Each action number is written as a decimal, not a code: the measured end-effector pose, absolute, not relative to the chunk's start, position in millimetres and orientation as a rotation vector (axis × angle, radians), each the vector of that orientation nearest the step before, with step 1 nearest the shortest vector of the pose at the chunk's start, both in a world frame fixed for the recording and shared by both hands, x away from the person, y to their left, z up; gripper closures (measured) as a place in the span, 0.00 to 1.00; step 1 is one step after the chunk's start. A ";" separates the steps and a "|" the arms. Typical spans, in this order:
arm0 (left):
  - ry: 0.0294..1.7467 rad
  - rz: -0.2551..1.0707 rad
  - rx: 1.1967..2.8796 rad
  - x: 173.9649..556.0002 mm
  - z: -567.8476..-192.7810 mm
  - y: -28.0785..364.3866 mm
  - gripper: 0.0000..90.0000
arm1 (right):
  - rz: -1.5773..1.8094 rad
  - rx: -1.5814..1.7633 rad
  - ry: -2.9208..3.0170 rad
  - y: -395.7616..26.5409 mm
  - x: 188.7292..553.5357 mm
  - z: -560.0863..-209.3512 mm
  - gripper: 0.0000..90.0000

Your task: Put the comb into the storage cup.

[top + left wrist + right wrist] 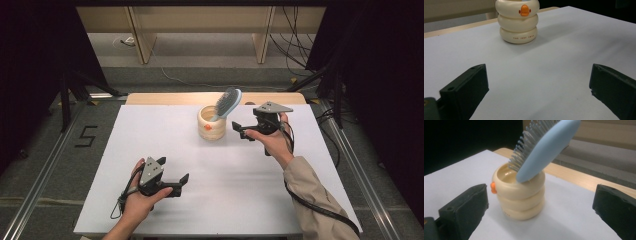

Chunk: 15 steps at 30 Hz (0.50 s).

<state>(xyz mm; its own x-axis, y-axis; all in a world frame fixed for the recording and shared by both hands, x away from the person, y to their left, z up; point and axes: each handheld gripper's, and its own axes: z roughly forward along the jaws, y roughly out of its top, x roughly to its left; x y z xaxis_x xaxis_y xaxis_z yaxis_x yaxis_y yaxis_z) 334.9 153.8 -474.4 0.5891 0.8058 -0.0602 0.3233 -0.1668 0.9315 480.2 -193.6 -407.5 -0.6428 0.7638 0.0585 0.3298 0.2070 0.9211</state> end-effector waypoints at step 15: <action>0.935 0.565 1.746 335.0 -474.7 154.1 0.02 | 1.413 1.014 2.103 -222.0 452.8 -413.0 0.02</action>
